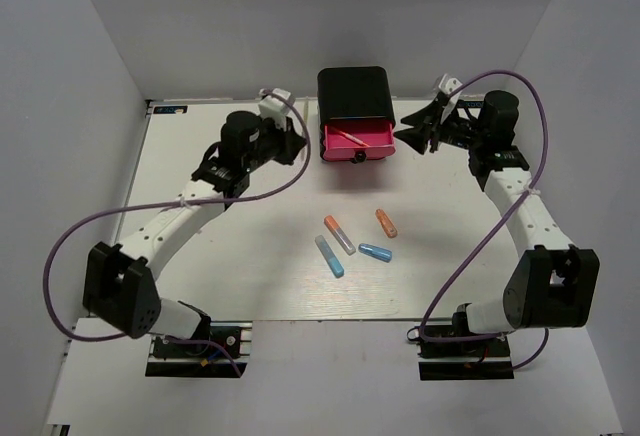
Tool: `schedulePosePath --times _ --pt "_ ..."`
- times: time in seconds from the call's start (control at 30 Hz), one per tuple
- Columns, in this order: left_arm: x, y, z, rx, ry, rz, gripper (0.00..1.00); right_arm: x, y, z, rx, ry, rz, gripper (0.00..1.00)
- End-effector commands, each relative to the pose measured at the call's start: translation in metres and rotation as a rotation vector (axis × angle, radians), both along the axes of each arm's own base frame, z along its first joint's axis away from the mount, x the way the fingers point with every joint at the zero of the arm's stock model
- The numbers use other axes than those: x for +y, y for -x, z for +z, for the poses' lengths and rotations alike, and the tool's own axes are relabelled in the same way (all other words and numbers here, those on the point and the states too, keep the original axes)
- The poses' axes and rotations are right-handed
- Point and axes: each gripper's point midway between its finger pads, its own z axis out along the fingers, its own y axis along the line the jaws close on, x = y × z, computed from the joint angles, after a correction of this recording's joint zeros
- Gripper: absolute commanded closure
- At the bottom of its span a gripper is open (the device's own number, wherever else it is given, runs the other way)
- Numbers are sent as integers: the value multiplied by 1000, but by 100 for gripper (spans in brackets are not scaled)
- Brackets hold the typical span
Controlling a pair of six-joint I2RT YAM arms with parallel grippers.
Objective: Sort the stationery into containers
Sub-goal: Pick up the pen from the center of the board, then place the pen in the drawer.
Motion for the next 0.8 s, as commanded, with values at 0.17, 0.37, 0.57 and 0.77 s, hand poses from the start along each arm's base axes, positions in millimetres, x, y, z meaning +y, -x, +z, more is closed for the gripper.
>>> schedulePosePath --times 0.17,0.37,0.57,0.77 --pt "-67 -40 56 -445 -97 -376 100 -12 5 7 -89 48 -16 80" --pt "-92 -67 46 -503 -126 -459 100 -18 7 -5 -63 74 -23 99" --pt "-104 -82 34 -489 -139 -494 100 -20 7 -8 -56 76 -27 99" --pt "-110 -82 10 -436 -183 -533 100 -21 6 -12 -43 72 -31 94"
